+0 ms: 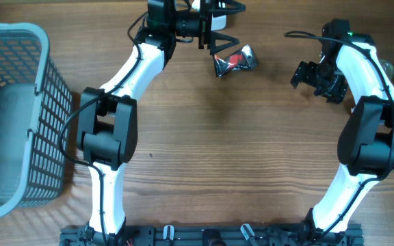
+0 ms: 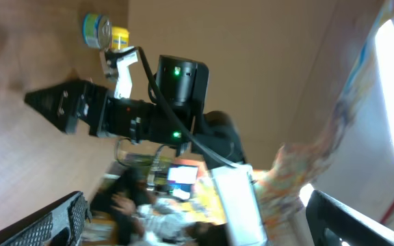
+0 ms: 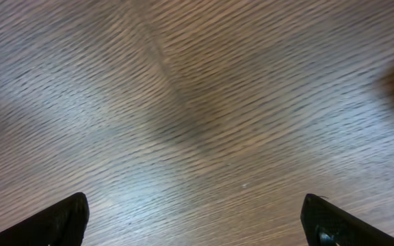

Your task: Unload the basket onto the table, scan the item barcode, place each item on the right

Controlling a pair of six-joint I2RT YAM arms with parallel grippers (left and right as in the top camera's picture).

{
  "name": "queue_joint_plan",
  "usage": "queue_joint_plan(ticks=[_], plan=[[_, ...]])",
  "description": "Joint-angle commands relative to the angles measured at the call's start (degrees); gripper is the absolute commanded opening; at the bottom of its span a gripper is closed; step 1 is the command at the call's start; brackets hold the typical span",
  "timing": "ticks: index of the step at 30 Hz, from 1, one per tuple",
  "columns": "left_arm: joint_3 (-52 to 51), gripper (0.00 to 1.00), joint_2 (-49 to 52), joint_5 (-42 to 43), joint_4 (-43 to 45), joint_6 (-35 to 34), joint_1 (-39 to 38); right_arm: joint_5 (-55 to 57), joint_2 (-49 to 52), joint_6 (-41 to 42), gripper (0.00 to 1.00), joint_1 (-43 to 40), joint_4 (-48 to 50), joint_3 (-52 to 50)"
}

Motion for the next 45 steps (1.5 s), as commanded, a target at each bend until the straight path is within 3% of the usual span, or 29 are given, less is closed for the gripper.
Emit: queue_joint_plan(ticks=[1,3,6,10,13,21,25,28,31,33,35,39,45], plan=[[0.6,1.00,-2.1,2.3,-0.3,18.8,0.6,-3.8,0.7,-3.8,1.00,0.3,0.2,-0.5],[0.6,0.99,-2.1,-0.7,-3.1,21.8,1.0,-3.8,0.7,-3.8,1.00,0.3,0.3,-0.5],[0.6,0.99,-2.2,-11.2,-14.6,32.4,0.7,-7.6,0.7,-3.8,1.00,0.3,0.8,-0.4],[0.7,0.99,-2.8,-43.6,-43.0,52.5,-3.2,-9.5,0.3,-3.8,1.00,0.3,0.6,-0.3],[0.7,1.00,-3.1,-56.8,-52.9,58.5,-6.5,-9.5,-0.5,-3.7,1.00,0.3,-0.4,-0.1],[0.7,1.00,-6.7,-67.4,-64.5,80.4,-7.3,-10.2,-2.1,-3.4,1.00,0.3,-1.4,1.2],[0.7,1.00,-10.6,-72.8,-72.0,91.8,-7.2,-25.0,-2.1,-4.8,1.00,0.3,1.0,1.1],[0.7,1.00,-14.9,-74.5,-73.8,94.2,-7.2,-42.9,-2.1,-12.6,1.00,0.3,1.2,1.1],[0.7,1.00,-19.4,-74.6,-73.6,94.2,-7.2,-50.6,-2.1,-9.9,1.00,0.3,2.8,1.1],[0.7,1.00,-22.0,-74.6,-73.7,94.2,-7.2,-49.6,-2.0,-0.5,1.00,0.5,5.5,1.0],[0.7,1.00,-24.3,-74.6,-74.1,94.2,-7.1,-45.2,-2.0,15.2,1.00,1.1,5.0,1.0],[0.7,1.00,-26.6,-74.8,-74.6,92.6,-6.5,-34.9,-2.0,31.5,1.00,4.5,6.0,1.0],[0.7,1.00,-28.8,-74.8,-76.6,89.6,-3.2,-27.2,-2.0,41.9,1.00,13.6,11.6,1.9]])
